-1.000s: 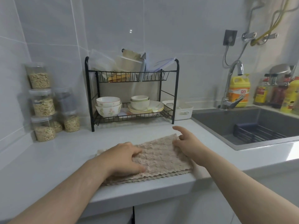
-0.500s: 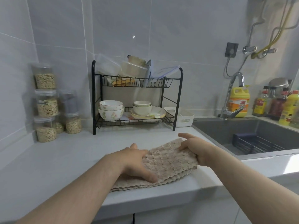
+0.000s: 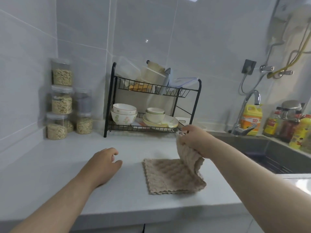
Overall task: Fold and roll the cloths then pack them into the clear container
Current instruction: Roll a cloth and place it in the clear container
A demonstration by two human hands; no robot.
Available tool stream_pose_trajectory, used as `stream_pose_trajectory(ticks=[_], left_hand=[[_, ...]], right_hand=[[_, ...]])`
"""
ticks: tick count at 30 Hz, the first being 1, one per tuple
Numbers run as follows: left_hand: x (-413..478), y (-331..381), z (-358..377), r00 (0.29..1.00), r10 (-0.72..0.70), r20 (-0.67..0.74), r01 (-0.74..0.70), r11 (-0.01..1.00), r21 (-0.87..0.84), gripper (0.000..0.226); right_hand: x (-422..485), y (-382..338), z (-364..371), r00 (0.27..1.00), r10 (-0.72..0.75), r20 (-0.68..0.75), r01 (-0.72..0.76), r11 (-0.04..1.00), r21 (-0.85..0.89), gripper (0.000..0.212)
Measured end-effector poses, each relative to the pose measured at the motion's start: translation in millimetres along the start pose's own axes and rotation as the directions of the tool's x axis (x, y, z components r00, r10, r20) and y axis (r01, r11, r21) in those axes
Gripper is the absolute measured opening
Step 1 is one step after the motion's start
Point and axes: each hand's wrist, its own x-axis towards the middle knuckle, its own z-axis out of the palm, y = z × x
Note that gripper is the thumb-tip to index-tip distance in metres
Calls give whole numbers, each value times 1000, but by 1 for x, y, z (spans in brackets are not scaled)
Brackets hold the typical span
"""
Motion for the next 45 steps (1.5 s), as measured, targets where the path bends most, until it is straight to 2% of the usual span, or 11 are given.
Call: stream_pose_trajectory(ticks=[5, 9, 14, 19, 22, 26, 30, 35, 39, 42, 45], left_hand=[[0, -3, 0, 1000, 8, -4, -8, 999, -33, 33], [1, -5, -1, 1000, 16, 6, -16, 999, -29, 32], [2, -6, 0, 999, 32, 1, -32, 999, -18, 27], [1, -3, -2, 999, 43, 1, -43, 999, 0, 20], [-1, -1, -2, 999, 50, -2, -50, 999, -5, 17], [-2, 0, -3, 999, 46, -8, -46, 999, 12, 14], [-5, 5, -2, 999, 34, 3, -34, 999, 11, 11], [-5, 24, -4, 999, 47, 20, -40, 962, -269, 14], [0, 54, -14, 940, 140, 312, -18, 931, -364, 88], [0, 66, -15, 870, 165, 464, 142, 818, -557, 50], [-3, 61, -5, 876, 76, 477, 331, 625, -707, 44]], right_hand=[[-8, -30, 77, 984, -102, 143, 151, 907, -392, 30], [-19, -25, 116, 985, -59, 165, 129, 882, -453, 23], [-27, -7, 140, 968, -134, 210, 238, 750, -617, 40], [-41, -3, 104, 948, -307, 89, 320, 907, -273, 25], [-45, 10, 65, 965, -262, -24, 261, 965, -29, 24], [-29, 49, 42, 991, 0, -137, -26, 982, -186, 25], [-23, 63, 45, 976, 213, 46, -197, 952, -233, 52], [-25, 45, 40, 972, -24, 233, -3, 993, 114, 24], [-20, 34, 32, 903, -265, 339, 147, 930, 337, 21], [-13, 29, 35, 889, -294, 352, 137, 902, 409, 22], [-5, 38, 44, 908, -270, 321, 20, 793, 609, 35]])
